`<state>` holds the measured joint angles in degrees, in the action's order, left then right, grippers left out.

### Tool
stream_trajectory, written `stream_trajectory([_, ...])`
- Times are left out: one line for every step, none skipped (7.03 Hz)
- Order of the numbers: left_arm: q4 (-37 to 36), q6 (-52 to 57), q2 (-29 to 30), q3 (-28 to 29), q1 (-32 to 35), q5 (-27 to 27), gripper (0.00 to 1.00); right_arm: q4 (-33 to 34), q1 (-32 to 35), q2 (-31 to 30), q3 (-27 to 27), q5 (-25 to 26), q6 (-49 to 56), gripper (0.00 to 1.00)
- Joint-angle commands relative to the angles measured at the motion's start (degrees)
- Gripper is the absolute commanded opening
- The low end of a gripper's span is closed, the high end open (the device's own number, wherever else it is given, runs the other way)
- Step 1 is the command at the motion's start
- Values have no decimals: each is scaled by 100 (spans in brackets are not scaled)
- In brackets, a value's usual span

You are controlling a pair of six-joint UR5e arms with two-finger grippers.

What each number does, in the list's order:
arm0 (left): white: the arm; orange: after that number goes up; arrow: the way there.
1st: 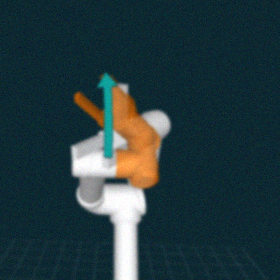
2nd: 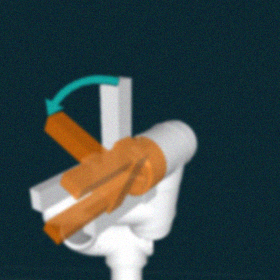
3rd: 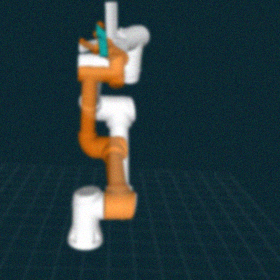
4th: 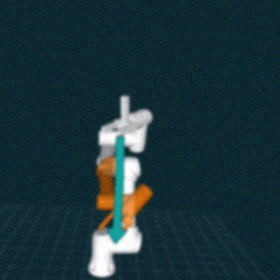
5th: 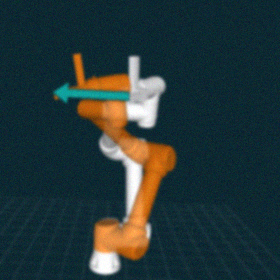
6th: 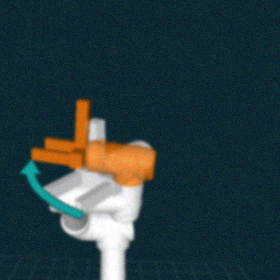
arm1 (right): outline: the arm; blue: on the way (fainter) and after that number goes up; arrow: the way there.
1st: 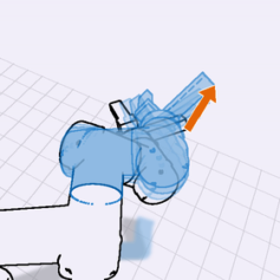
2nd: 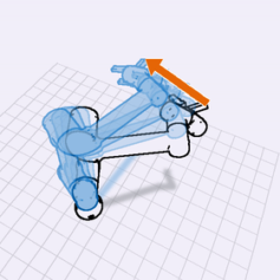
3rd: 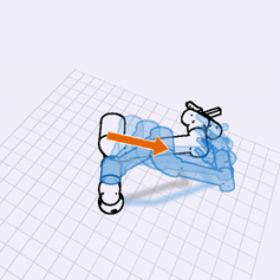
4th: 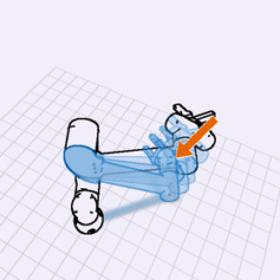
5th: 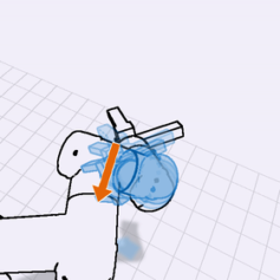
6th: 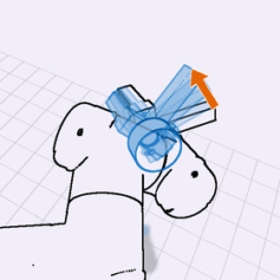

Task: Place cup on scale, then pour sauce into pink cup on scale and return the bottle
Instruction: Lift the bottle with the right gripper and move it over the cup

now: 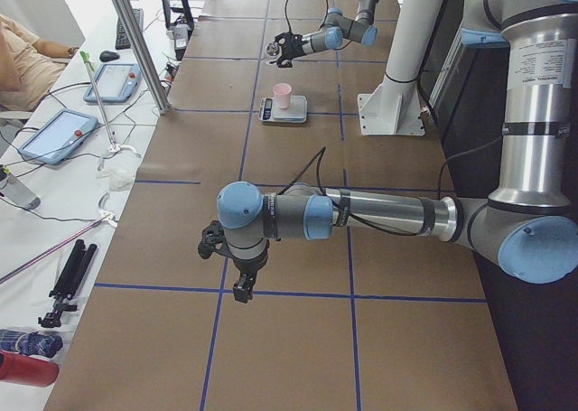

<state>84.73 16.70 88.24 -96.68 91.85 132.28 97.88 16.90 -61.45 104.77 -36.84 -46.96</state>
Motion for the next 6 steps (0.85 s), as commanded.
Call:
stream_trajectory([0,0,0,0,0,0,100,29,-11,10,-35,36,3,0])
stream_trajectory([0,0,0,0,0,0,100,29,-20,28,-357,210,3,0])
stream_trajectory([0,0,0,0,0,0,100,29,-20,150,-682,421,3,0])
stream_trajectory([0,0,0,0,0,0,100,38,-55,377,-1112,710,12,0])
stream_trajectory([-9,0,0,0,0,0,100,46,-124,458,-1282,948,186,0])
stream_trajectory([-9,0,0,0,0,0,100,264,-204,424,-1301,1290,544,0])
